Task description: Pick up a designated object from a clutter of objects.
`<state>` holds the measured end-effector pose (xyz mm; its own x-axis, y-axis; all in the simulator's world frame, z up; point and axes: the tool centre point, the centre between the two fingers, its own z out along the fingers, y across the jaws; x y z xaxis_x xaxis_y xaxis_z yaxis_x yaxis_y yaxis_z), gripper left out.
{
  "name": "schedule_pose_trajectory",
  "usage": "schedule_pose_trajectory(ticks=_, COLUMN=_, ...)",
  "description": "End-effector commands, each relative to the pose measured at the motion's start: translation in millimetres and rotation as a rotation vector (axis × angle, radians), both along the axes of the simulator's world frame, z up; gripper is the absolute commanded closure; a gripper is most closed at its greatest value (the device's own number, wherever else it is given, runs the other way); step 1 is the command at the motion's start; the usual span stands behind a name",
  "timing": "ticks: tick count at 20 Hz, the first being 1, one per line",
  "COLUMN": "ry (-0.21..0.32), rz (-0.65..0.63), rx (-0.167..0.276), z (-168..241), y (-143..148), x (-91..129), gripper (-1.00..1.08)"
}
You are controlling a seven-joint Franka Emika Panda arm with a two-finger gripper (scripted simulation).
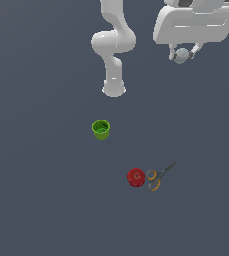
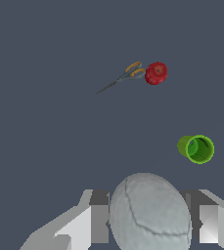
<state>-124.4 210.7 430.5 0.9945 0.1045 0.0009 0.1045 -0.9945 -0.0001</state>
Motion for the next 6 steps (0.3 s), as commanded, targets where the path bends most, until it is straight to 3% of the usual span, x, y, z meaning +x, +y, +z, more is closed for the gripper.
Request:
schedule_pose_trajectory(ticks=1, ry=0.001, rz=0.0, rx=0.0, z=6.6, y=2.3, x=0.9, gripper=1.08)
schedule_pose_trajectory(ticks=6, ry=0.001, rz=0.0, rx=0.0, z=10.8, y=3.9, x=1.8, gripper=1.08)
